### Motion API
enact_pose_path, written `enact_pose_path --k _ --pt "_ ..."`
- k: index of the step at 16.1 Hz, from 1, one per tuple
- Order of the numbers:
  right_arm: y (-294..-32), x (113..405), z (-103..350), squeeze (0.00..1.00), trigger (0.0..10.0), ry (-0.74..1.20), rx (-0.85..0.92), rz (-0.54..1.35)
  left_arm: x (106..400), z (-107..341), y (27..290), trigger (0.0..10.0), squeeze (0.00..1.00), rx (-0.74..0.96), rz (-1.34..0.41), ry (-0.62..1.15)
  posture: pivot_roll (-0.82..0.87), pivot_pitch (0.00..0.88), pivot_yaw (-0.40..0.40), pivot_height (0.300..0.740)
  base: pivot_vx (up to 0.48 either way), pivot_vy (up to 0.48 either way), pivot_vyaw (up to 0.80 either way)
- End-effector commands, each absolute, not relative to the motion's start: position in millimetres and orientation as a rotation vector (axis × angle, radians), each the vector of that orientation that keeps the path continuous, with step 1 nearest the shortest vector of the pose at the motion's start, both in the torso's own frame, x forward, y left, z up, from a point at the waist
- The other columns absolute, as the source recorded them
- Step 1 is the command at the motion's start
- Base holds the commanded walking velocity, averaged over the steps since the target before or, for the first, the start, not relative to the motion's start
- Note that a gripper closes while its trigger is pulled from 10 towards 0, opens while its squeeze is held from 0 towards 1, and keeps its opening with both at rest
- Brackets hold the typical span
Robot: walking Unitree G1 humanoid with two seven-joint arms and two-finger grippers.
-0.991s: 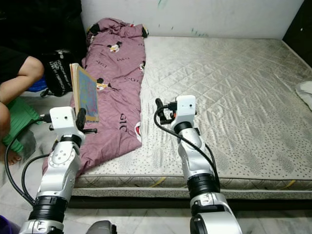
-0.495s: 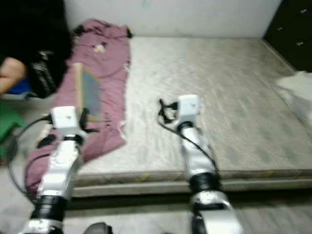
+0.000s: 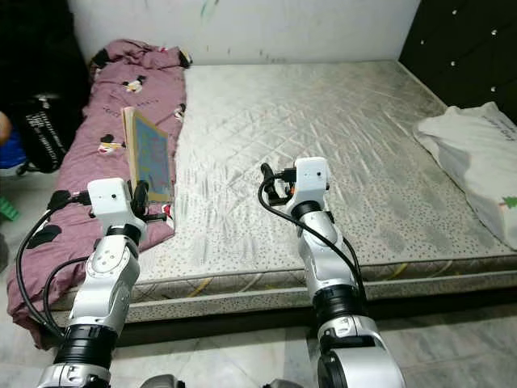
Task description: Clean up the room
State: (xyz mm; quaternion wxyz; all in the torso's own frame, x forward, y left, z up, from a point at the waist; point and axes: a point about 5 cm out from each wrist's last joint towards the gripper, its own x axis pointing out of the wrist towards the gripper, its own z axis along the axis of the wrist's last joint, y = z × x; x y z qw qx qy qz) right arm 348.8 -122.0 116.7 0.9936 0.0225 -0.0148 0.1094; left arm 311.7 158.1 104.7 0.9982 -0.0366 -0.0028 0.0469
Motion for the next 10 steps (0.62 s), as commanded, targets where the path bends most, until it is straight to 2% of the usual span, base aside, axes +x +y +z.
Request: enact_pose_path --k 1,3,10 --pt "-119.1 350.6 120.4 0.00 10.0 -0.042 0.041 0.235 315.6 119.4 160.6 10.0 0.00 -0.071 0.086 -0.079 -0.03 0.000 -0.009 0.740 0.000 0.000 0.00" --pt "-119.2 350.6 120.4 0.00 10.0 -0.042 0.039 0.235 315.0 121.5 158.8 10.0 0.00 -0.082 0.069 -0.096 -0.03 0.000 -0.009 0.740 0.000 0.000 0.00" --pt "-119.2 351.2 120.9 0.00 10.0 -0.044 0.036 0.237 315.6 121.6 158.7 10.0 0.00 -0.092 0.066 -0.102 -0.03 0.000 -0.011 0.740 0.341 0.000 0.00"
